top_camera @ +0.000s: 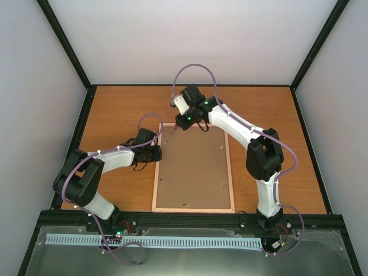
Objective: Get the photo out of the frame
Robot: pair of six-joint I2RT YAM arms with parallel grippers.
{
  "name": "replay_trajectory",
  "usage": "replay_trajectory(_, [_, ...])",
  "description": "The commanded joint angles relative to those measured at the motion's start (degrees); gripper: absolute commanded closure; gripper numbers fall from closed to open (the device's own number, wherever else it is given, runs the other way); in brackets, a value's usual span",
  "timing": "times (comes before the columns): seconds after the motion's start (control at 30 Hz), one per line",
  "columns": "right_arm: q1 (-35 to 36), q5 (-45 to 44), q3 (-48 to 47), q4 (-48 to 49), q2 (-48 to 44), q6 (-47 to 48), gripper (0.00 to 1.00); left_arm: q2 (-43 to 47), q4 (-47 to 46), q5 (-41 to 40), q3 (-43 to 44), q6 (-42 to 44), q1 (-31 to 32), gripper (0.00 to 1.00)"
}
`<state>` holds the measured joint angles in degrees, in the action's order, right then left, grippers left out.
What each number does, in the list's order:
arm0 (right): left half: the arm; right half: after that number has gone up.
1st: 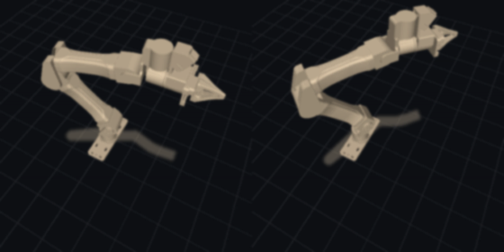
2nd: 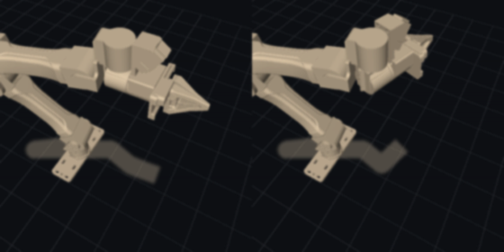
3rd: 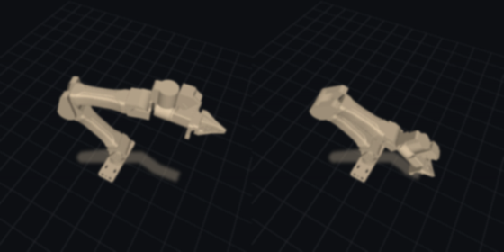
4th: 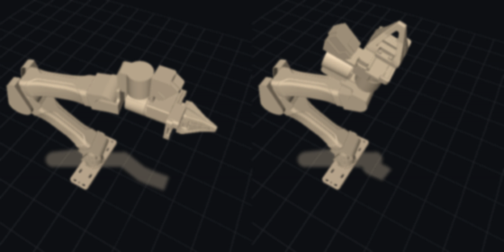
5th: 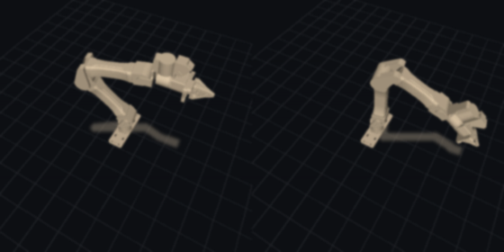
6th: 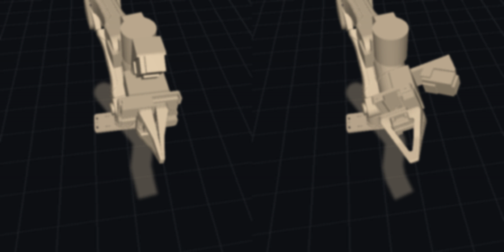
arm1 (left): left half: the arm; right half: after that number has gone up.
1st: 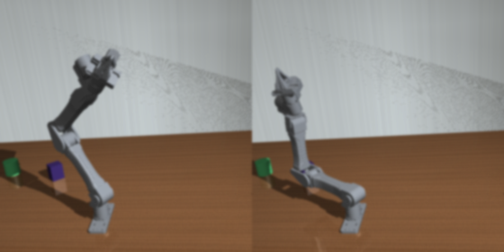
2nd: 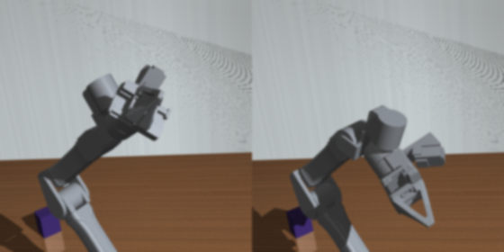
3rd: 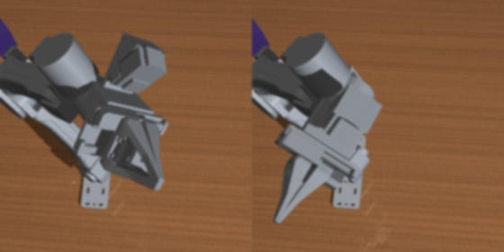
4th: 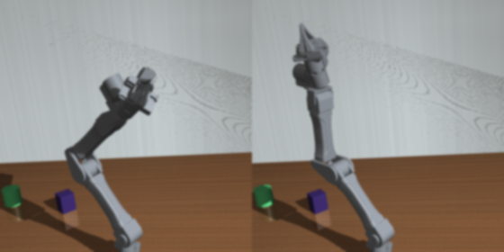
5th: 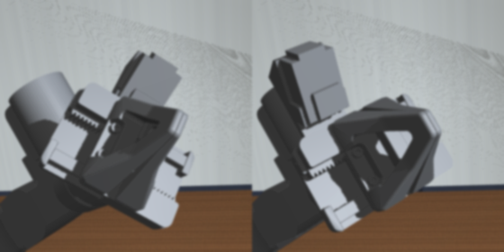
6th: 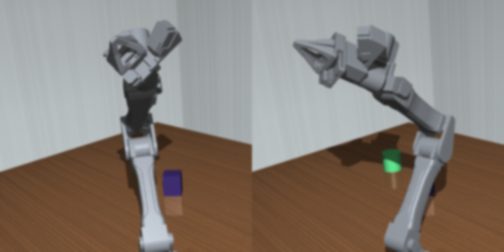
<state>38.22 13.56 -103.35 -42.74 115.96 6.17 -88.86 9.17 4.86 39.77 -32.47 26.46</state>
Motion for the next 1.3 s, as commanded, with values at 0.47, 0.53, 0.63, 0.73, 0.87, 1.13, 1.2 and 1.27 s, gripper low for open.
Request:
replay_trajectory(0.47, [-16.53,6.72,26.31,-1.14,-32.26,8.14,0.97,2.01,5.15,1.37,6.52,3.04,0.26,0.67])
replay_trajectory(0.53, [-19.09,7.14,29.81,-0.86,-35.95,9.37,0.97,2.39,6.29,0.60,8.61,4.76,0.26,0.58])
replay_trajectory(0.63, [-22.52,7.92,34.14,-0.44,-41.13,10.53,0.97,3.36,7.74,0.01,11.73,7.20,0.26,0.52])
replay_trajectory(0.73, [-25.69,10.83,37.27,-0.32,-45.22,11.58,0.97,4.76,8.60,0.51,14.05,10.09,0.26,0.50])
replay_trajectory(0.87, [-26.88,18.06,39.95,-1.61,-48.91,15.14,0.97,8.78,6.55,6.53,15.18,14.87,0.85,0.51])
replay_trajectory(1.13, [-26.86,33.41,43.11,-4.14,-51.07,21.01,0.97,14.95,6.17,16.11,16.78,26.97,13.60,0.55])
replay_trajectory(1.2, [-26.87,37.87,44.02,-5.38,-50.82,23.66,0.96,15.88,5.62,16.01,16.24,28.25,17.24,0.52])
replay_trajectory(1.27, [-26.88,41.84,45.24,-6.64,-50.44,26.11,0.96,16.13,5.53,15.52,16.18,28.97,20.64,0.50])
